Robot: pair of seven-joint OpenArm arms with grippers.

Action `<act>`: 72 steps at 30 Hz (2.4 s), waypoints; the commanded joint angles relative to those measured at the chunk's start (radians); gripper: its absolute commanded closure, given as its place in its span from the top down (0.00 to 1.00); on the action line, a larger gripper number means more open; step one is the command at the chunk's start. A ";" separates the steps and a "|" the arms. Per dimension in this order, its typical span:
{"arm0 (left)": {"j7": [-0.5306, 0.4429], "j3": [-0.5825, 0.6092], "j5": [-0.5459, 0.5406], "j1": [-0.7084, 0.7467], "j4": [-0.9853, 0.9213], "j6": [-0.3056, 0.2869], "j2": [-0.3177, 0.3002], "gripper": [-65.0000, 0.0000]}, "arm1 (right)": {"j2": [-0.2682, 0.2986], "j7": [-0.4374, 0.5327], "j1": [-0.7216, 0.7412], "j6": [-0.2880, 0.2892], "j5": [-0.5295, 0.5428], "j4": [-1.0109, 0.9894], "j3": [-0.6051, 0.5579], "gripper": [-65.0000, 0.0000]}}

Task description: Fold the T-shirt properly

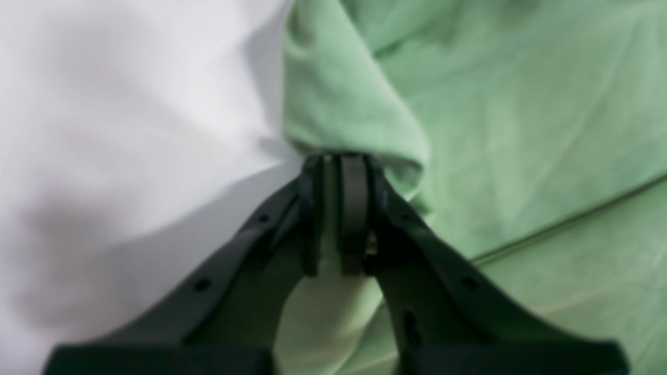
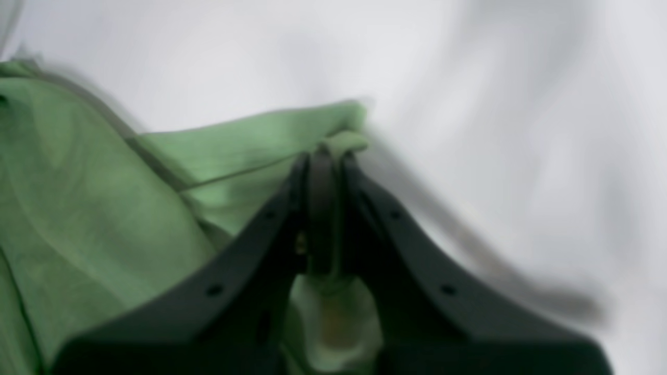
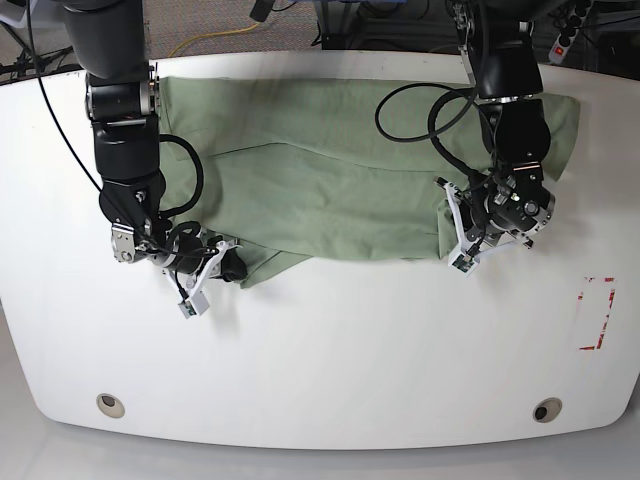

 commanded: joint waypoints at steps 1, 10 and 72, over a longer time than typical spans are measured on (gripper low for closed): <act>-0.017 0.002 -0.010 -0.018 0.102 0.000 -0.018 0.05 | 0.009 -0.006 0.024 0.002 -0.010 0.011 0.003 0.00; -0.017 0.143 -0.010 -0.023 0.253 0.000 -0.133 0.06 | 0.009 -0.004 0.005 0.002 -0.010 0.012 0.003 0.00; -0.022 0.045 -0.011 -0.087 0.208 0.000 -0.183 0.00 | 0.016 -0.085 -0.096 -0.004 -0.014 0.270 0.053 0.00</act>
